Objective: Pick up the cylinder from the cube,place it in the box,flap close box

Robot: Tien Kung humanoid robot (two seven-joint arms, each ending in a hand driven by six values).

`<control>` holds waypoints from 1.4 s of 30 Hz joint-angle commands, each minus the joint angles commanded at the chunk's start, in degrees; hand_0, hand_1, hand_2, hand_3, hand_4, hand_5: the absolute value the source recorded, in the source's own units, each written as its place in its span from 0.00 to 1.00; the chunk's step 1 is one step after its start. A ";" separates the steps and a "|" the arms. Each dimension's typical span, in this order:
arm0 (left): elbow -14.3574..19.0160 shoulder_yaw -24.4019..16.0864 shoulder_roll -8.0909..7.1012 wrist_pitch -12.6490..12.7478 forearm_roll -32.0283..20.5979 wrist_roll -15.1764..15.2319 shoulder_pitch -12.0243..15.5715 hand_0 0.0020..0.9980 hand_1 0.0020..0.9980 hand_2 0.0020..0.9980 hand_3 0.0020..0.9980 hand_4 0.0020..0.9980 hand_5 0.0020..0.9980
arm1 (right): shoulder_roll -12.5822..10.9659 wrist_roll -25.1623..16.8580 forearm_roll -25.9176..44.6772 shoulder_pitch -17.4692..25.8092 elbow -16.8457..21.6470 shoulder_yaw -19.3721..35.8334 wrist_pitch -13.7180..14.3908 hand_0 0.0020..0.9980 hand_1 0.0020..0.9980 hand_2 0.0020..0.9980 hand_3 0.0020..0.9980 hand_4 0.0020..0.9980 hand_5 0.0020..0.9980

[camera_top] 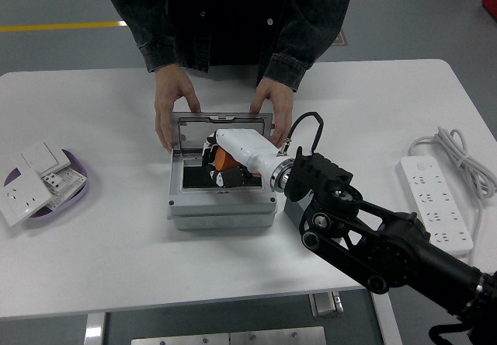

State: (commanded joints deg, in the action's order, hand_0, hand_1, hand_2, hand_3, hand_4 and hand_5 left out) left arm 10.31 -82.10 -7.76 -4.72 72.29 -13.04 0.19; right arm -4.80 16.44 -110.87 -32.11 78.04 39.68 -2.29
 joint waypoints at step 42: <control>0.00 0.29 -0.19 0.00 -0.22 0.08 -0.10 0.64 0.66 0.57 0.63 0.72 0.33 | -2.99 -10.81 17.06 -1.91 2.79 3.36 7.45 0.80 0.70 0.72 0.72 0.71 0.21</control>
State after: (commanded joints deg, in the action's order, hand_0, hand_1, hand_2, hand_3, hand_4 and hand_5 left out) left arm 10.31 -81.81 -7.95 -4.72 72.06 -12.96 0.08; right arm -7.78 5.63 -93.81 -34.02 80.83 43.04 5.16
